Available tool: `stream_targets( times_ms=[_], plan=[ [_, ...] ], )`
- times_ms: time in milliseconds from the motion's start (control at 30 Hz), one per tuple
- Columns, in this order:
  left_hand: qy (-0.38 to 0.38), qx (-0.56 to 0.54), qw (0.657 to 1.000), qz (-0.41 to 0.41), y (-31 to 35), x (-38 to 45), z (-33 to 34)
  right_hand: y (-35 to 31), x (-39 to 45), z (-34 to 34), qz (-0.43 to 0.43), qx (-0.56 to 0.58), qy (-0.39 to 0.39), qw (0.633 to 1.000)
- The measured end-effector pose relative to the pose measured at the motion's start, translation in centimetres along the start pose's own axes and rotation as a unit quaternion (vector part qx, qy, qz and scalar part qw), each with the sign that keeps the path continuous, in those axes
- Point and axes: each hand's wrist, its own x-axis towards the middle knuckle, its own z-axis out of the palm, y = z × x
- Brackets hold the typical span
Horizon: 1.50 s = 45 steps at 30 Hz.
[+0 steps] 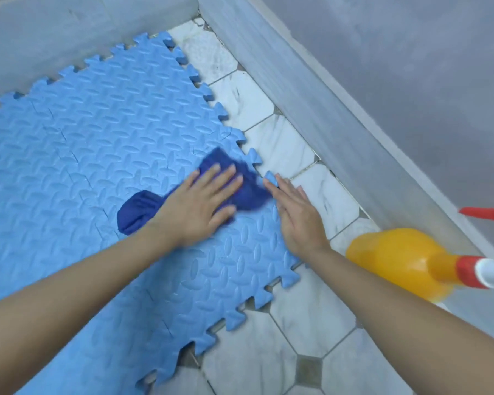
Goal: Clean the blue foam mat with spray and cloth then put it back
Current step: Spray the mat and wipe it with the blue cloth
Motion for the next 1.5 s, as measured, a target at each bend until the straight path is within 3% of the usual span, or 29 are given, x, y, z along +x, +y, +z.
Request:
stream_targets(
  times_ms=[67, 133, 333, 400, 467, 567, 667, 767, 833, 900, 1033, 1233, 1333, 1433, 1500],
  plan=[
    [0.004, -0.024, 0.996, -0.082, -0.5, 3.0, -0.5, 0.0, 0.1, -0.5, 0.006, 0.030, -0.014, 0.999],
    [-0.004, -0.034, 0.996, -0.081, 0.9, 2.9, -0.4, 0.1, 0.3, -0.9, 0.004, 0.047, -0.028, 0.998],
    [0.000, 0.020, 0.993, 0.120, 6.9, -8.7, 2.3, 0.4, 0.2, -0.6, -0.013, -0.008, -0.032, 0.999],
    [-0.011, 0.036, 0.988, 0.148, 6.5, -11.1, 3.0, 0.4, 0.1, -0.3, -0.019, -0.053, -0.021, 0.998],
    [0.008, 0.026, 0.995, 0.091, 4.8, -12.4, 3.3, 0.4, 0.0, 0.0, -0.030, -0.103, -0.012, 0.994],
    [0.044, -0.010, 0.993, -0.110, 0.4, -14.6, 3.5, 0.3, -0.2, 0.2, -0.032, -0.149, -0.001, 0.988],
    [0.061, -0.046, 0.947, -0.311, -5.1, -18.3, 3.5, 0.0, -0.3, 0.1, -0.046, -0.184, 0.023, 0.982],
    [0.064, -0.098, 0.894, -0.432, -8.5, -21.4, 3.5, -0.9, -0.4, 0.7, -0.053, -0.249, 0.040, 0.966],
    [0.055, -0.083, 0.905, -0.414, -7.6, -22.4, 3.6, -2.9, -0.5, 1.9, -0.040, -0.233, 0.037, 0.971],
    [0.044, -0.045, 0.943, -0.327, -4.7, -22.7, 3.7, -5.9, -0.9, 4.0, -0.084, -0.207, 0.002, 0.975],
    [0.013, -0.012, 0.978, -0.207, -0.6, -23.4, 4.2, -10.2, -2.0, 8.1, -0.225, -0.281, -0.088, 0.929],
    [-0.017, -0.064, 0.935, -0.348, -4.8, -24.2, 3.5, -9.9, -2.4, 8.9, -0.205, -0.299, -0.080, 0.928],
    [-0.039, -0.148, 0.929, -0.337, -5.7, -24.2, 1.9, -10.8, -2.9, 8.6, -0.183, -0.293, -0.104, 0.933],
    [-0.024, -0.192, 0.913, -0.359, -7.2, -24.3, -2.1, -14.9, 0.3, 6.9, -0.166, -0.273, -0.108, 0.942],
    [0.023, -0.169, 0.906, -0.387, -9.3, -24.2, -6.5, -21.1, 4.9, 3.9, -0.216, -0.233, -0.036, 0.948]
  ],
)
